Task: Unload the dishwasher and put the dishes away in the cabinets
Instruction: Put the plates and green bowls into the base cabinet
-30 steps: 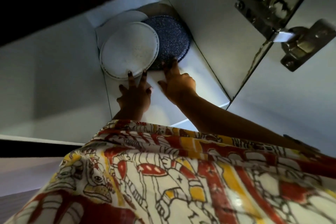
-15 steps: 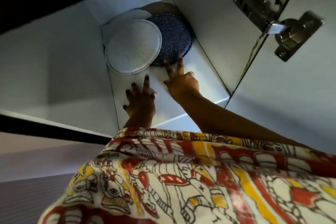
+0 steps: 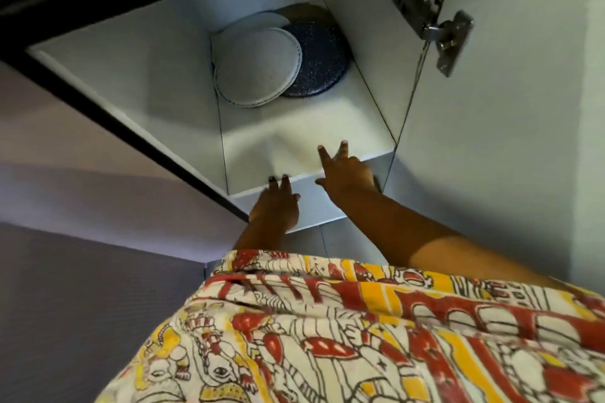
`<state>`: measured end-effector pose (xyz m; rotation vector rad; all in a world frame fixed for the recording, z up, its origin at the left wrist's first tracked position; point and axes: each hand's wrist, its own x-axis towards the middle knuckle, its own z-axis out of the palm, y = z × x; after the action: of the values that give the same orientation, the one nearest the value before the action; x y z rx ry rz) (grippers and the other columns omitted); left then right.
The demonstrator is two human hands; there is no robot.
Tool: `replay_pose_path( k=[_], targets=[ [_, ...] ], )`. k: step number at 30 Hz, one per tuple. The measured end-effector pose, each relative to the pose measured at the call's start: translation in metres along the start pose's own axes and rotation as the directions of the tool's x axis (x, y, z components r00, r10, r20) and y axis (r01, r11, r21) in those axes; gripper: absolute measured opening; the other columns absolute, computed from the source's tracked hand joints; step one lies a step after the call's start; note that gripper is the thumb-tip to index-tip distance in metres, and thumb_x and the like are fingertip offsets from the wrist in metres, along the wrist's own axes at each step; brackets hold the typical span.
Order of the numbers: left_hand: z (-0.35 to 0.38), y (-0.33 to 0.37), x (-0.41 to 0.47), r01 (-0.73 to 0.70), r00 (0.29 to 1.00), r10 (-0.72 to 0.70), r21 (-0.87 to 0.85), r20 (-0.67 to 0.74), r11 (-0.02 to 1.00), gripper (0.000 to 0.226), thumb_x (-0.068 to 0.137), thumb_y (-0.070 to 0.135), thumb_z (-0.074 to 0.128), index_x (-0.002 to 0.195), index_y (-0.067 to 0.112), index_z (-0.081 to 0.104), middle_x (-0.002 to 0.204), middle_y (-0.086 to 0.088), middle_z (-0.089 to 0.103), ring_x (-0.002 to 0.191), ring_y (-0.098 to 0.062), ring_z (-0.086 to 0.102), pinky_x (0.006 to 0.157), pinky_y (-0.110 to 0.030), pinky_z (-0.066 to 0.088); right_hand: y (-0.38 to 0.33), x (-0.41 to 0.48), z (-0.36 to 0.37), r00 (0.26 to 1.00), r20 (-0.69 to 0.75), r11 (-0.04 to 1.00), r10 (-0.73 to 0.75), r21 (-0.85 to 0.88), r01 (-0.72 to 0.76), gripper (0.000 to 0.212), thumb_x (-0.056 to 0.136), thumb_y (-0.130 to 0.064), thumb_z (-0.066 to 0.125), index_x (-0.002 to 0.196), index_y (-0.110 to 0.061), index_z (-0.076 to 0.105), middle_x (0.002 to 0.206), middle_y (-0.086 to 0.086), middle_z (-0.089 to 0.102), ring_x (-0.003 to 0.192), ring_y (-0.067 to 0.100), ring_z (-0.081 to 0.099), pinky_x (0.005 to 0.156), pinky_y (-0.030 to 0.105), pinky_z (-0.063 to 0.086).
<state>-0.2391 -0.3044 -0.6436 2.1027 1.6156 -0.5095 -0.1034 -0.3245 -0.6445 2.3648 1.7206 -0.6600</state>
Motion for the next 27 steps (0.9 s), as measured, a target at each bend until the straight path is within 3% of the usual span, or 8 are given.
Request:
replay_pose_path(
  k=[2, 6, 9, 12, 16, 19, 22, 27],
  targets=[
    [0.017, 0.007, -0.035, -0.006, 0.997, 0.016, -0.135, 0.075, 0.991, 0.061, 0.102, 0.024, 0.032, 0.15, 0.01, -0.002, 0.157, -0.018, 0.008, 0.142, -0.035, 0.02, 0.115, -0.042, 0.019, 0.006, -0.03, 0.005, 0.999, 0.042, 0.998, -0.002, -0.06, 0.005, 0.069, 0.098, -0.046, 0.039, 0.152, -0.025, 0.002, 0.157, 0.019, 0.01, 0.135, 0.037, 0.034, 0.098, 0.044, 0.043],
    [0.051, 0.011, -0.104, 0.042, 0.999, -0.033, -0.292, 0.036, 0.955, 0.067, 0.099, 0.009, 0.036, 0.15, 0.012, -0.007, 0.158, -0.013, -0.004, 0.145, -0.032, 0.011, 0.115, -0.039, 0.014, 0.024, -0.104, 0.024, 0.997, 0.073, 0.998, -0.006, -0.064, 0.011, 0.057, 0.099, -0.045, 0.035, 0.148, -0.02, 0.02, 0.139, 0.013, 0.046, 0.132, 0.033, 0.036, 0.095, 0.04, 0.041],
    [0.069, 0.021, -0.139, 0.043, 0.999, -0.04, -0.311, 0.016, 0.949, 0.069, 0.097, 0.011, 0.04, 0.15, 0.016, -0.003, 0.159, -0.008, 0.001, 0.144, -0.03, 0.015, 0.116, -0.042, 0.019, 0.042, -0.156, 0.047, 1.0, 0.008, 1.0, -0.014, -0.007, 0.015, 0.054, 0.098, -0.036, 0.041, 0.146, -0.022, 0.022, 0.139, 0.011, 0.046, 0.13, 0.032, 0.04, 0.093, 0.04, 0.041],
    [0.097, 0.038, -0.18, 0.015, 1.0, -0.015, -0.334, 0.001, 0.942, 0.066, 0.097, 0.017, 0.043, 0.151, 0.016, 0.004, 0.159, -0.006, 0.007, 0.144, -0.029, 0.019, 0.116, -0.041, 0.021, 0.061, -0.208, 0.069, 0.994, 0.105, 0.997, -0.004, 0.075, -0.004, 0.057, 0.098, -0.037, 0.04, 0.148, -0.026, 0.016, 0.145, 0.008, 0.038, 0.13, 0.032, 0.038, 0.094, 0.041, 0.041],
    [0.133, 0.059, -0.245, -0.09, 0.996, 0.08, -0.438, -0.041, 0.894, 0.064, 0.096, 0.022, 0.046, 0.15, 0.016, 0.012, 0.157, -0.01, 0.015, 0.139, -0.034, 0.028, 0.112, -0.043, 0.029, 0.103, -0.279, 0.101, 0.971, 0.21, 0.99, -0.118, 0.105, 0.098, 0.058, 0.096, -0.034, 0.046, 0.147, -0.03, 0.02, 0.144, 0.008, 0.039, 0.129, 0.032, 0.042, 0.096, 0.043, 0.044],
    [0.146, 0.073, -0.291, -0.069, 0.997, 0.075, -0.442, -0.005, 0.895, 0.061, 0.096, 0.024, 0.049, 0.149, 0.015, 0.02, 0.155, -0.013, 0.019, 0.141, -0.031, 0.023, 0.113, -0.038, 0.023, 0.153, -0.333, 0.124, 0.948, 0.312, 0.986, -0.052, 0.168, -0.001, 0.052, 0.094, -0.034, 0.05, 0.143, -0.027, 0.033, 0.143, 0.009, 0.044, 0.128, 0.03, 0.045, 0.104, 0.04, 0.041],
    [0.149, 0.083, -0.324, -0.048, 0.998, 0.064, -0.431, 0.023, 0.901, 0.053, 0.095, 0.022, 0.05, 0.144, 0.011, 0.032, 0.151, -0.016, 0.027, 0.137, -0.031, 0.03, 0.111, -0.034, 0.025, 0.205, -0.374, 0.13, 0.92, 0.386, 0.979, 0.071, 0.148, -0.138, 0.045, 0.093, -0.03, 0.052, 0.136, -0.018, 0.045, 0.14, 0.012, 0.048, 0.126, 0.029, 0.048, 0.104, 0.037, 0.041],
    [0.158, 0.125, -0.349, -0.038, 0.986, 0.104, -0.435, 0.129, 0.9, 0.041, 0.093, 0.026, 0.052, 0.133, 0.014, 0.049, 0.139, -0.014, 0.043, 0.124, -0.033, 0.046, 0.104, -0.035, 0.038, 0.263, -0.392, 0.115, 0.93, 0.32, 0.946, 0.18, 0.203, -0.252, 0.031, 0.096, -0.023, 0.048, 0.122, -0.009, 0.058, 0.127, 0.016, 0.059, 0.116, 0.029, 0.055, 0.097, 0.034, 0.044]
  ],
)
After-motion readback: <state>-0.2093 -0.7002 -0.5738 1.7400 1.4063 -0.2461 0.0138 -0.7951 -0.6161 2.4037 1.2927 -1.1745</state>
